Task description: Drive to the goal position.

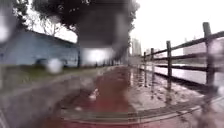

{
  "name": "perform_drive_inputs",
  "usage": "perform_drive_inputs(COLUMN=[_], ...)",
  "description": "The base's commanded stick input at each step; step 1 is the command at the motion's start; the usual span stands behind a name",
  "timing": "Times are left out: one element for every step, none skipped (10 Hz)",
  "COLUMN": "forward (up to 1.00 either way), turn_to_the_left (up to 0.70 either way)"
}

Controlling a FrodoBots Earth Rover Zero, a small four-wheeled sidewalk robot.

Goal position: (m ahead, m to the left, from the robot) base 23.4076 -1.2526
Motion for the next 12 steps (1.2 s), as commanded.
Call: perform_drive_inputs(forward=[1.00,1.00,1.00,1.00,1.00,1.00,1.00,1.00,1.00,1.00,1.00,1.00], turn_to_the_left=[-0.01,-0.05,-0.26,-0.33,-0.35,-0.29,-0.21,0.01,0.01,0.01,0.01,0.01])
